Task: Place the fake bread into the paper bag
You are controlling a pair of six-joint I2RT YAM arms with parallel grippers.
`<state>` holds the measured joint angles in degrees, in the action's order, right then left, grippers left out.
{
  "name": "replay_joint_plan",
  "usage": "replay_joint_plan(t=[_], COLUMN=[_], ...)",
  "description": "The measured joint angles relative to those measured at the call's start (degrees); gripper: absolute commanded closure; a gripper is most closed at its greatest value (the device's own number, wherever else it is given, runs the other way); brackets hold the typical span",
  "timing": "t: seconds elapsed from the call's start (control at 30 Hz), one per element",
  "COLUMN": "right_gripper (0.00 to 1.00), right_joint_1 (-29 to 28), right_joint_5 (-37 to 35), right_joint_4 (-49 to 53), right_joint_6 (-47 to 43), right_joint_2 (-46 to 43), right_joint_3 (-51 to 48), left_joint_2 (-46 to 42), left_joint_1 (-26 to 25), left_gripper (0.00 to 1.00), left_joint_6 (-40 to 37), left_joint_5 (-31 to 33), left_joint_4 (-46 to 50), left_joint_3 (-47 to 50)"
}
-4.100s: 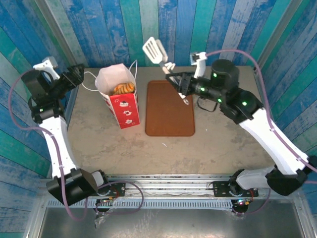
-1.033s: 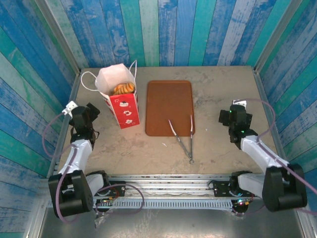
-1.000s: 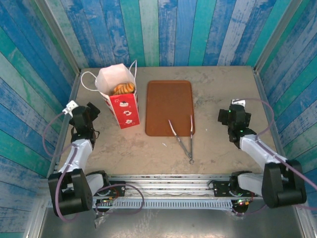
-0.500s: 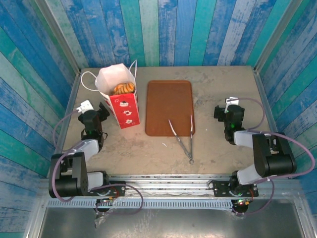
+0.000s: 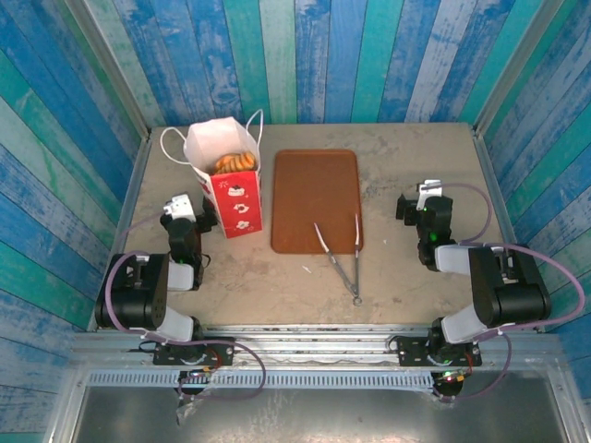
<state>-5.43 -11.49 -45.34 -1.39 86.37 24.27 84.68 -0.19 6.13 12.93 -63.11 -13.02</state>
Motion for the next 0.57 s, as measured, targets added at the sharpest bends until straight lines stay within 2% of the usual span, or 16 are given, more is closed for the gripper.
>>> replay_joint_plan(t=[0.57], right_gripper=[0.0], right_joint_1=[0.0], right_joint_5=[0.2], right_joint_4=[-0.2], right_joint_6=[-0.15], right_joint_2=[0.0], right_joint_3=[0.0], left_joint_2=[0.0], left_joint_1=[-0.04], left_gripper=[0.06], left_joint_6=[-3.72], left_joint_5=[-7.43], left_joint_4=[1.86], left_joint_3=[-1.99])
